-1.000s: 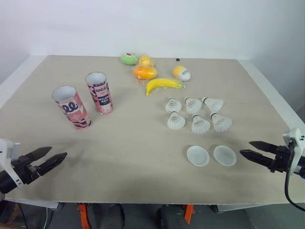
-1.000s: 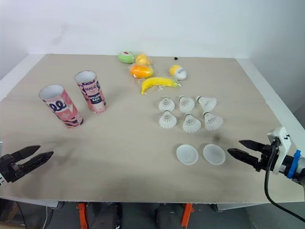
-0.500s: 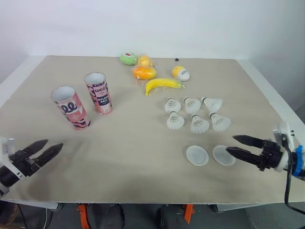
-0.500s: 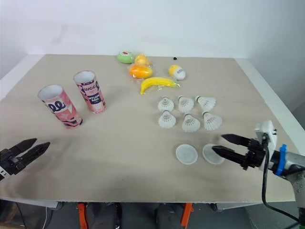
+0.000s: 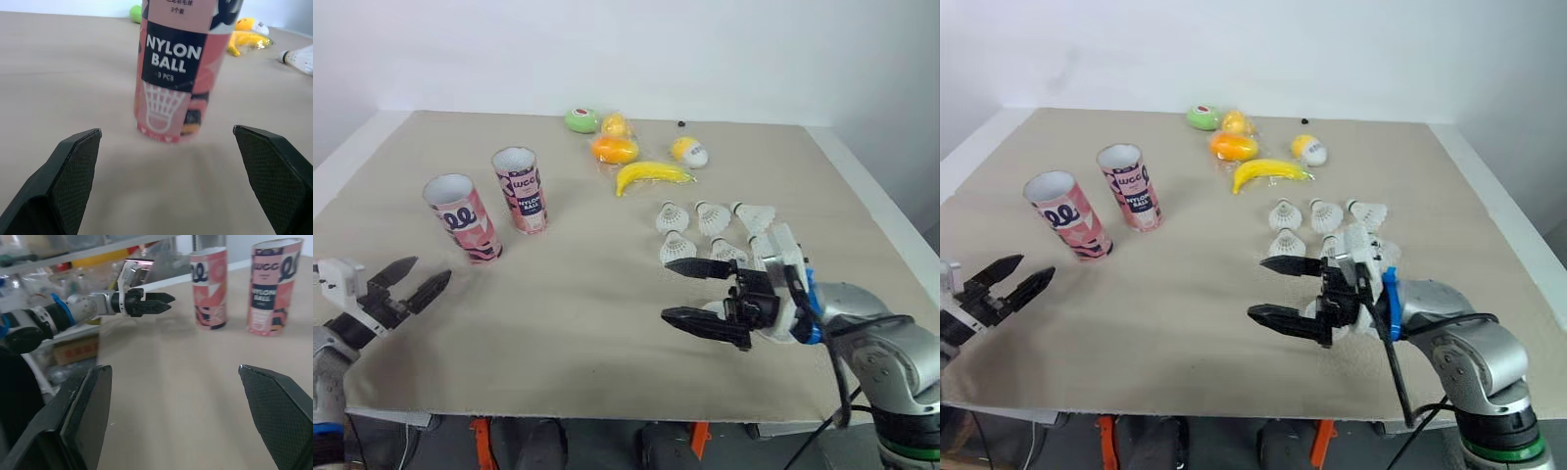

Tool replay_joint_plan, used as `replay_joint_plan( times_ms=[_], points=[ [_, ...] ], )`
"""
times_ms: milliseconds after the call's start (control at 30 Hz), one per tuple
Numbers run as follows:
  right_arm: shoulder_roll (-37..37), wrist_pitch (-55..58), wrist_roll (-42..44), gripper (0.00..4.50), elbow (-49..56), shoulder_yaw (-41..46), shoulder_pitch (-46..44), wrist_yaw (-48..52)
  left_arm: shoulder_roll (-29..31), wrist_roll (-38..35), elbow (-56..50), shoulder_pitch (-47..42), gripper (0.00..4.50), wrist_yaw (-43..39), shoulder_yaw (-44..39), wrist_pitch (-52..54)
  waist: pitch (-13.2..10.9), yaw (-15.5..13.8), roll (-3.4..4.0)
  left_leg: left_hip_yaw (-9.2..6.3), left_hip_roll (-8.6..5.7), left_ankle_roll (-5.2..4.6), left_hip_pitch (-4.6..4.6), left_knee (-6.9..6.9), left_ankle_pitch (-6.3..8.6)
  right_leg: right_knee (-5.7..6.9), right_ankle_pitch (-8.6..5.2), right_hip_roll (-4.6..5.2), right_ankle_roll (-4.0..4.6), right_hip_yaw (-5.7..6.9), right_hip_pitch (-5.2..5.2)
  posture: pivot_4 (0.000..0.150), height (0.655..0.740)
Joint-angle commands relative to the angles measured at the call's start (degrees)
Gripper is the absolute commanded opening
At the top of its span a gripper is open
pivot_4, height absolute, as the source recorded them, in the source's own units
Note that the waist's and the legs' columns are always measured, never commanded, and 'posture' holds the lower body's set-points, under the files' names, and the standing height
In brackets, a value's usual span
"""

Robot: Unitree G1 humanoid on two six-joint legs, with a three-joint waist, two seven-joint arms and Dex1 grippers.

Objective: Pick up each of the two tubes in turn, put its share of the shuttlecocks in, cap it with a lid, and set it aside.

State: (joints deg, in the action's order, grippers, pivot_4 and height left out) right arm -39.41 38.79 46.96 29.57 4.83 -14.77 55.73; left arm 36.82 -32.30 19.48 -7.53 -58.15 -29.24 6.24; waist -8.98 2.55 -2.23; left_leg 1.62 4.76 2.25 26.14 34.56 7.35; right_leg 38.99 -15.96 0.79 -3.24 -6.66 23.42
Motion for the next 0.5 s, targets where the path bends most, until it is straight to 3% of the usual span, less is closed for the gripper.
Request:
replay_joint_plan(
  times_ms=[33, 500],
  points=[
    [0.4, -2.6, -2.7, 4.44, 1.4, -1.8, -1.0, -0.8, 1.8, 1.8, 5.7, -4.3, 4.5, -4.2, 2.4, -2.8, 0.0, 0.0, 0.0, -0.07, 0.03, -0.02, 0.04, -0.03, -0.01, 0.01, -0.04, -0.07, 0.05, 0.09, 0.01, 0.15, 0.7179],
    [2.5, -3.4, -4.3, 4.44, 5.1, -2.0, -3.0, -9.0, 1.6, 10.6, 32.1, -28.6, 4.5, -10.3, 10.9, -13.2, 0.0, -0.1, 0.0, -0.41, 0.06, 0.02, 0.13, -0.05, -0.02, 0.12, -0.04, -0.23, -0.14, 0.32, -0.05, 0.15, 0.7179]
  ],
)
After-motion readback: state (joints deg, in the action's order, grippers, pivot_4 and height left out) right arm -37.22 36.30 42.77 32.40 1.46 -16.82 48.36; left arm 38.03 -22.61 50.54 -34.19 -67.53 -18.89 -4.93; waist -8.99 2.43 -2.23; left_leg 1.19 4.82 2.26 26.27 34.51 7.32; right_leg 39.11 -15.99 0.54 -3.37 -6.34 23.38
